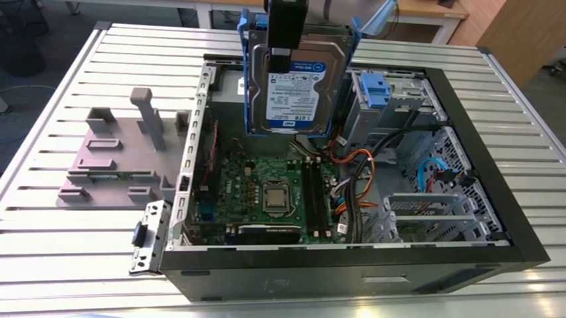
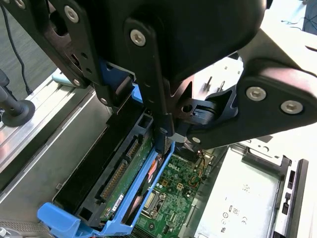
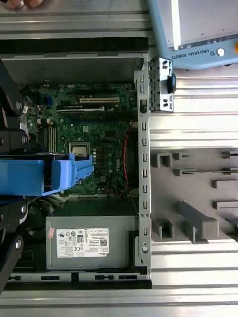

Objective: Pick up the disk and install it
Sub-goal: 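Pick up the disk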

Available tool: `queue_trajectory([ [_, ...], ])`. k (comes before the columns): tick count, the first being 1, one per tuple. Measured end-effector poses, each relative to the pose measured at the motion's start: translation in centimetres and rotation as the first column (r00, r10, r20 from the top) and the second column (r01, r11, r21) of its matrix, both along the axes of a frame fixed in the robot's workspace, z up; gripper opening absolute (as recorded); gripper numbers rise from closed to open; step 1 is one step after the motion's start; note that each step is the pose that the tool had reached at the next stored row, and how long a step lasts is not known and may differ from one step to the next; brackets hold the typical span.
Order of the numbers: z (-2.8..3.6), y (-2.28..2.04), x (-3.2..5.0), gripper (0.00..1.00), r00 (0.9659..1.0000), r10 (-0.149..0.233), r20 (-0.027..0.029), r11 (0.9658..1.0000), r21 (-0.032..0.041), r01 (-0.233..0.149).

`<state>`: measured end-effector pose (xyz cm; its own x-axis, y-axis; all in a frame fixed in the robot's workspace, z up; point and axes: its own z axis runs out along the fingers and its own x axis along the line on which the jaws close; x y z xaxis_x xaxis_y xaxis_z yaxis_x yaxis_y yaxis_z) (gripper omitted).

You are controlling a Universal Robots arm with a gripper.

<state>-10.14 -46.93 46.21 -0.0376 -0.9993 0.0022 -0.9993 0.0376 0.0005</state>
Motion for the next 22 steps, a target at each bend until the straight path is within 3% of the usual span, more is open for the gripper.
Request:
queue_trajectory([
  [22,0.0,-0.62,0.0,0.36,1.0,0.0,0.0,1.0,0.0,0.0],
])
